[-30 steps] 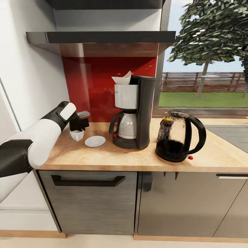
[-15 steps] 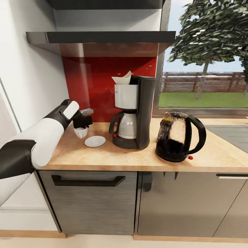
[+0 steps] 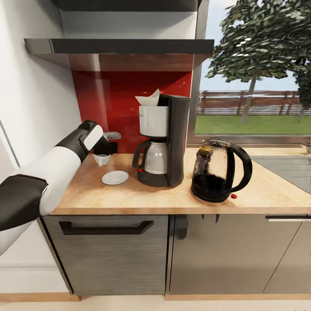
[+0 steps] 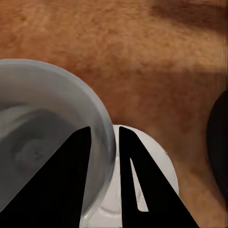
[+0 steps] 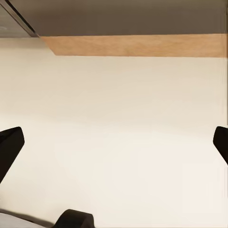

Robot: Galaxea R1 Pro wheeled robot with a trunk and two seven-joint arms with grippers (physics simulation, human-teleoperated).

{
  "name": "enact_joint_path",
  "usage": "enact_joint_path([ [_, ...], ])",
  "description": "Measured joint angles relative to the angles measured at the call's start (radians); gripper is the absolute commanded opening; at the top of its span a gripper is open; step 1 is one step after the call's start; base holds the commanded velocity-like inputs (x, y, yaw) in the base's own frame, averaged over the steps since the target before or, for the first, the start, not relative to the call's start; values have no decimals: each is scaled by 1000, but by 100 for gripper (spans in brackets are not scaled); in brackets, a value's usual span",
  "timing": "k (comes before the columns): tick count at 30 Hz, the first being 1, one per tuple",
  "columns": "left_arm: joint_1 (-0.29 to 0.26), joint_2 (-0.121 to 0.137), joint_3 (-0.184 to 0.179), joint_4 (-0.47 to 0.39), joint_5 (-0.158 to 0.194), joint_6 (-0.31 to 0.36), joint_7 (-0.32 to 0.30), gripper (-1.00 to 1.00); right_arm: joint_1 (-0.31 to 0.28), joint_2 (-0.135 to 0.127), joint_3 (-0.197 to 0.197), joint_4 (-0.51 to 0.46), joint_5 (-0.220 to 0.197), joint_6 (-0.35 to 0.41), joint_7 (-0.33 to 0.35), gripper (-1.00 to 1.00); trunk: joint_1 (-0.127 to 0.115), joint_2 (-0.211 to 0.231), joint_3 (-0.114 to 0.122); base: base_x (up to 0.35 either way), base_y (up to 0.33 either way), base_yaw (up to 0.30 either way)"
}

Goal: Set up a coffee station on the kitchen countertop: keep the coffee maker on the countertop, move the bottle of coffee from the kitchen shelf to the counter next to the coffee maker, place a paper coffee filter on top of the coffee maker, put the saucer next to the coffee maker with the coffee cup on the saucer, and place the electric kettle next to the coffee maker.

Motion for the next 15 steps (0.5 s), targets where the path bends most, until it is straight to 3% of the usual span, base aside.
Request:
enact_joint_path([
  [9, 0, 1, 0, 1, 0, 0, -2, -100, 0, -1, 0, 0, 0, 0, 0, 100, 0, 0, 0, 0, 96, -22],
  [15, 1, 1, 0, 1, 0, 0, -2, -100, 0, 0, 0, 0, 0, -1, 0, 100, 0, 0, 0, 0, 20, -164],
])
